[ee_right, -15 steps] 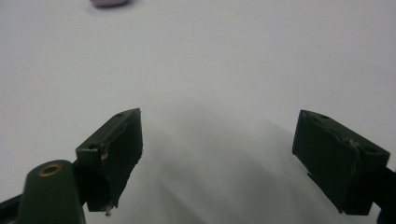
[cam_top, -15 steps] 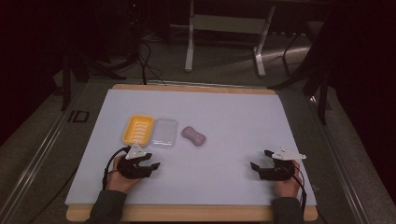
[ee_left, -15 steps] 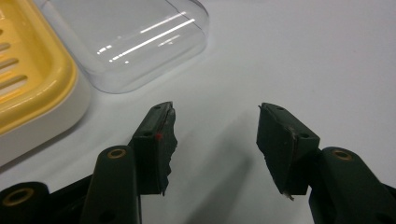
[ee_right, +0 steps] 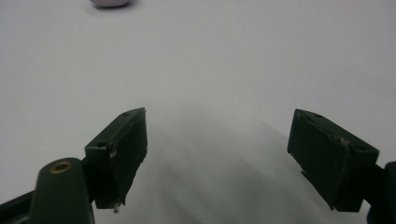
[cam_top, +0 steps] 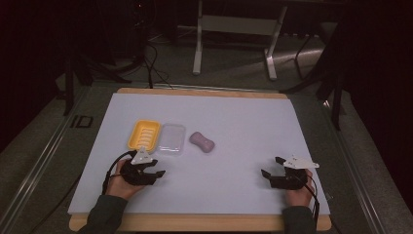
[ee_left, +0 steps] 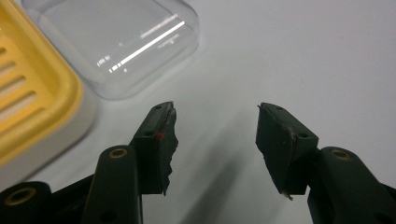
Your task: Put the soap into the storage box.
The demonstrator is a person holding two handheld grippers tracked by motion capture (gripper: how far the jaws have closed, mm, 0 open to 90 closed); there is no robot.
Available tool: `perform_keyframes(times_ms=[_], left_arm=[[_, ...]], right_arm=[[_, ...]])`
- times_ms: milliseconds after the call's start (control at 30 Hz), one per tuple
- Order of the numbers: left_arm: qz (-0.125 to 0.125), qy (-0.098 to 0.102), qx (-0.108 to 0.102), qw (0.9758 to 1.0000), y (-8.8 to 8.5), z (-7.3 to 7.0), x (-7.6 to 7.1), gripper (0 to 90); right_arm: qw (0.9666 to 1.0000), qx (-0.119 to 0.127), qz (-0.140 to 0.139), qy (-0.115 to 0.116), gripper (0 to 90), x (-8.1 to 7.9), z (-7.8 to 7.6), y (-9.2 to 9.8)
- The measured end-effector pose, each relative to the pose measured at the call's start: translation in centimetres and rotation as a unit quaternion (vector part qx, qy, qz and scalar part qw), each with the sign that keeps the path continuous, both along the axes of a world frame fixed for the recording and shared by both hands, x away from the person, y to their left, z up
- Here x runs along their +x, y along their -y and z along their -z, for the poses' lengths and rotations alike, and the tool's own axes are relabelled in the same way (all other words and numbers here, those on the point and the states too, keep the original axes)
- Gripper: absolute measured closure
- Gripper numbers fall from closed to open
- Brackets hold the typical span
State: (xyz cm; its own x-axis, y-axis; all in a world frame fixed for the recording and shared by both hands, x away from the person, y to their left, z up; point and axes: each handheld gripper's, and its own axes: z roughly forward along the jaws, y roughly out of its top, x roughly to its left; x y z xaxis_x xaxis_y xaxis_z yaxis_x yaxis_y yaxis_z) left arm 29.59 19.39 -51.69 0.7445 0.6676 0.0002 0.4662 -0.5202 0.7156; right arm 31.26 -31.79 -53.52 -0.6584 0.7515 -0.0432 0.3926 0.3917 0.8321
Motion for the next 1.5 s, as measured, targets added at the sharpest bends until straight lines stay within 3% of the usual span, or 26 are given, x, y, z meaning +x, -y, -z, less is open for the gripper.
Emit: perform_keyframes(times_ms=[300,633,900,1500], left_arm=[[0.014,0.011,0.001,0.9998,0.4,-1.6,1.1,47.4],[0.045,0.019,0.029,0.9984,1.7,-3.4,2.8,46.8],[0.056,0.026,0.035,0.9975,1.9,-5.0,4.2,46.8],[0.076,0.012,0.048,0.9959,3.4,-5.2,6.8,40.1]], right_arm=[[1.0000,-0.010,0.000,-0.001,19.3,0.0,0.0,-0.2],[1.0000,-0.010,-0.002,0.000,18.9,0.0,0.0,-0.2],[1.0000,-0.008,-0.002,0.002,18.9,-0.1,0.0,-0.2],[0.9999,-0.007,-0.004,0.008,18.5,-0.2,0.0,-0.2]])
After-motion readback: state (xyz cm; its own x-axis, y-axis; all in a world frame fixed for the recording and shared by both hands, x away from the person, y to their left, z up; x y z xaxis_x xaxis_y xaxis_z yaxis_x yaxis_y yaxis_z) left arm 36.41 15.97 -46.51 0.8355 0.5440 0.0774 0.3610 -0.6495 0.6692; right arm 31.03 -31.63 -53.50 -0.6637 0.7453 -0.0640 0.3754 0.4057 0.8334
